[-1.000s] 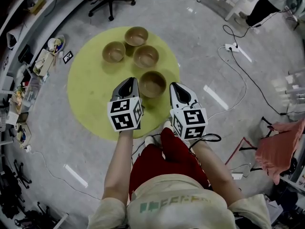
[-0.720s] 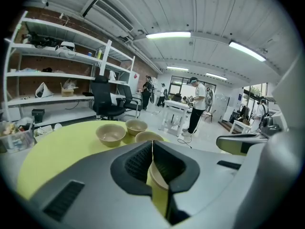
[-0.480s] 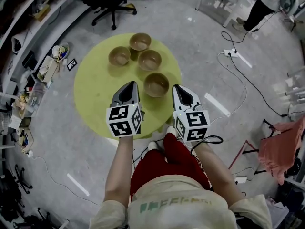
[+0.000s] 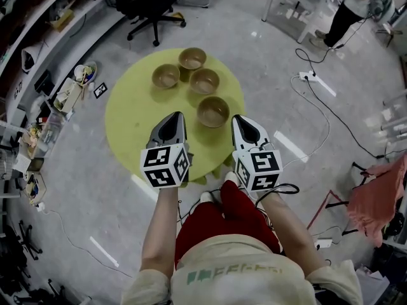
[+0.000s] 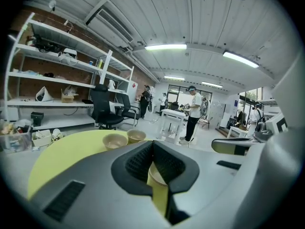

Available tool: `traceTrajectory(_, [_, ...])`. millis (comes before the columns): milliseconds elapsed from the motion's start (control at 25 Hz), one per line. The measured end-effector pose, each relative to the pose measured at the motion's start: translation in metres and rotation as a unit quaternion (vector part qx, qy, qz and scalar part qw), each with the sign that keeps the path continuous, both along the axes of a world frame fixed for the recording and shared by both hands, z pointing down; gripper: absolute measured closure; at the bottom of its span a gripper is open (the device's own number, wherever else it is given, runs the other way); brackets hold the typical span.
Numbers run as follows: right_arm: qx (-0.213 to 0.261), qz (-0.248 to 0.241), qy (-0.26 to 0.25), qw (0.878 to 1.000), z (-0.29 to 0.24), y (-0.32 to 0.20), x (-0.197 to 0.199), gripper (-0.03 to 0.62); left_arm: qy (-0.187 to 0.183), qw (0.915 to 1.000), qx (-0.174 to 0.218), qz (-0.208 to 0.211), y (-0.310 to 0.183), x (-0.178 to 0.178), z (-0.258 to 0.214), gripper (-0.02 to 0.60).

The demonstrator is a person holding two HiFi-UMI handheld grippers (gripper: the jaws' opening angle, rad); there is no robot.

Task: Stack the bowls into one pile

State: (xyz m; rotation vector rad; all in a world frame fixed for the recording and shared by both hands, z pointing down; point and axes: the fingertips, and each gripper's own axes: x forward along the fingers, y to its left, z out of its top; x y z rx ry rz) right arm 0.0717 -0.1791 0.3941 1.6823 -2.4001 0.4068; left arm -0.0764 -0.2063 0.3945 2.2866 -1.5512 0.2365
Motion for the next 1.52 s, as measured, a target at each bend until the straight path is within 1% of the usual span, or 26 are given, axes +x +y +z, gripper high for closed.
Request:
traceTrajectory(440, [0.03,0.002,0.002,1.0,-0.026,0.037,-0.016,0.557,0.0,0.9998,0.02,0.005,0.042,-0.023,-0.023,0.558])
traceTrajectory(760, [0.046,0.001,0.003,0.999,-0.039,0.069,-0.029,0.557,-0.002,0.9994,0.032,0.009,0.079,-0.037,-0.03,0.558])
traceTrajectory(1120, [0.051,-0.012,0.01,0.999,-0.047,0.104,-0.045,0.559,-0.002,0.9991,0.043,0.005,0.119,-0.053,-0.042,0.558])
traceTrajectory(1520, [0.058,-0.024,0.018,0.998,-0.048,0.133,-0.049,0.559,-0.002,0.9984,0.057,-0.003,0.152,-0.058,-0.049,0.558])
